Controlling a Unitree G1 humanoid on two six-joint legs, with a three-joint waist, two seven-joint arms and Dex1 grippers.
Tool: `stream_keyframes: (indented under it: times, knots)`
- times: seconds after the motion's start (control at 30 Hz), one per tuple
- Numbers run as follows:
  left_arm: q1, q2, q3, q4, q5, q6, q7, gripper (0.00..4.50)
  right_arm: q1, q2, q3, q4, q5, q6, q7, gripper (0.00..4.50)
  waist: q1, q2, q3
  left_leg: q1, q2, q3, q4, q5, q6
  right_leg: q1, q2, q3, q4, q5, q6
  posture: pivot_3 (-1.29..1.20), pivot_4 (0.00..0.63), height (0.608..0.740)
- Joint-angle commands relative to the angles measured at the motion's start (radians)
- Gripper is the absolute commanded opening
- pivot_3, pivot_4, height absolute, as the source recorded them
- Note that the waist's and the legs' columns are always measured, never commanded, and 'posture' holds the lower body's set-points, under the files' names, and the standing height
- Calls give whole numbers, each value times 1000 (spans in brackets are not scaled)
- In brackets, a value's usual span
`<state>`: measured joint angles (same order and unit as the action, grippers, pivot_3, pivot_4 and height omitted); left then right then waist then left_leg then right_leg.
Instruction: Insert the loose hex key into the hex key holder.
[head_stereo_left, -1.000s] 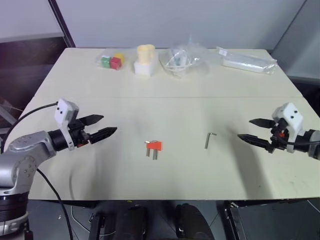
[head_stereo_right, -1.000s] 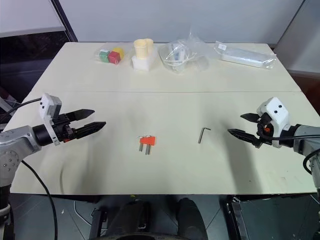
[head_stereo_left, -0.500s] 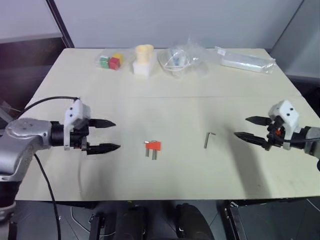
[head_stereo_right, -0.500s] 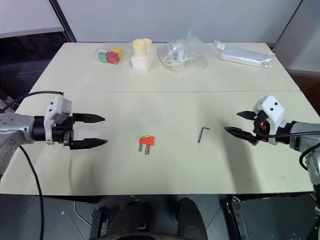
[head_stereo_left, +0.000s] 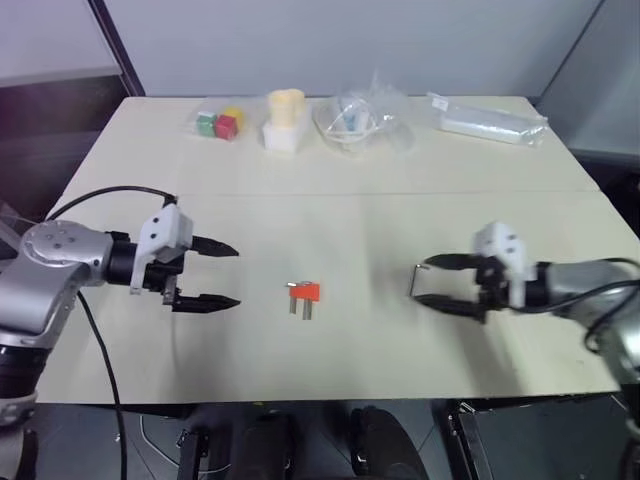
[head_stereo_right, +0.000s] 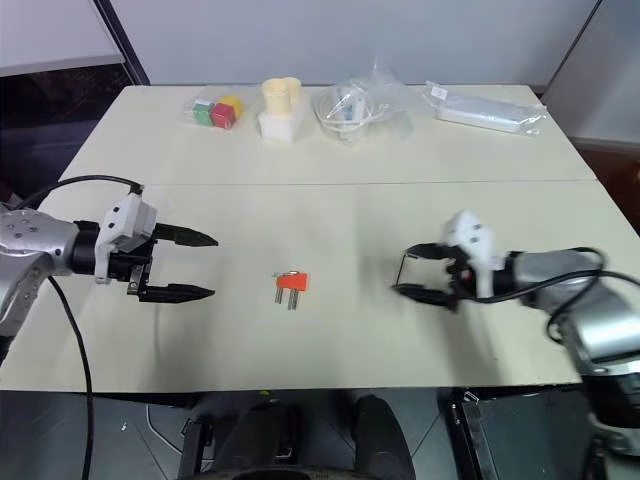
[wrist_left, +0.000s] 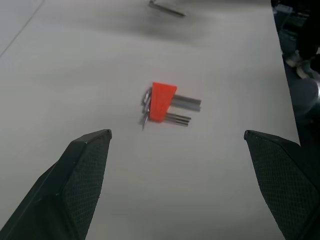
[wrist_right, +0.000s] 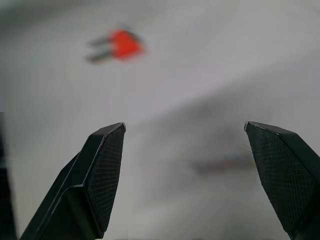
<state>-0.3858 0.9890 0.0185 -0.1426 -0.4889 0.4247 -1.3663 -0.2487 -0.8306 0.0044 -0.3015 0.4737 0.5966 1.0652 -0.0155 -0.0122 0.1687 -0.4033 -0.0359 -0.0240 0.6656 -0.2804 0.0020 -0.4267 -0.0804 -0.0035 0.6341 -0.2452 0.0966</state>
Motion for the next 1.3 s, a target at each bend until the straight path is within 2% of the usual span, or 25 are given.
stream_keyframes:
  times: [0.03,0.17,0.37,0.67,1.07,1.1,1.17,1.27,1.3]
  knots:
    - [18,2,19,-50,-14,8,8,4443,-53,70,110,-8,-65,-79,-12,3985,2,0,0,0,0,0,0,0,0,0,0,0,0,0,0,0,150,740]
    - [37,-4,31,-68,-18,22,32,4443,-152,196,224,174,-181,-217,-31,3985,5,-1,0,0,-1,0,2,0,0,1,1,0,0,0,0,0,150,740]
    - [80,-8,51,-117,-33,46,62,4443,-274,313,293,411,-259,-350,5,3985,2,-1,0,0,-1,0,2,0,0,0,1,-1,1,0,0,0,150,740]
    - [147,-8,88,-152,-46,57,102,4443,-355,393,349,613,-342,-502,87,3985,1,-1,0,0,-1,0,1,0,0,0,1,-1,1,0,0,0,150,740]
    - [201,-16,108,-188,-52,62,148,4443,-419,473,340,779,-387,-581,90,3985,0,-1,0,1,-1,0,1,0,-1,0,0,0,2,0,0,0,150,740]
    - [201,-16,107,-189,-52,62,151,4500,-420,474,340,785,-390,-587,92,3404,0,0,0,1,-1,0,1,0,-1,0,0,0,2,0,0,0,150,740]
    - [198,-18,105,-189,-52,61,156,4500,-418,475,339,790,-392,-595,97,2566,0,0,0,1,-1,0,1,0,-1,0,0,0,2,0,0,0,150,740]
    - [192,-21,100,-183,-48,58,160,4500,-413,476,339,788,-394,-602,100,1047,0,0,0,1,-1,0,1,1,-1,0,0,0,2,0,0,0,150,740]
    - [191,-22,99,-180,-46,56,160,4500,-411,477,339,786,-395,-603,99,1004,0,0,0,1,-1,0,1,1,-1,0,0,0,2,0,0,0,150,740]
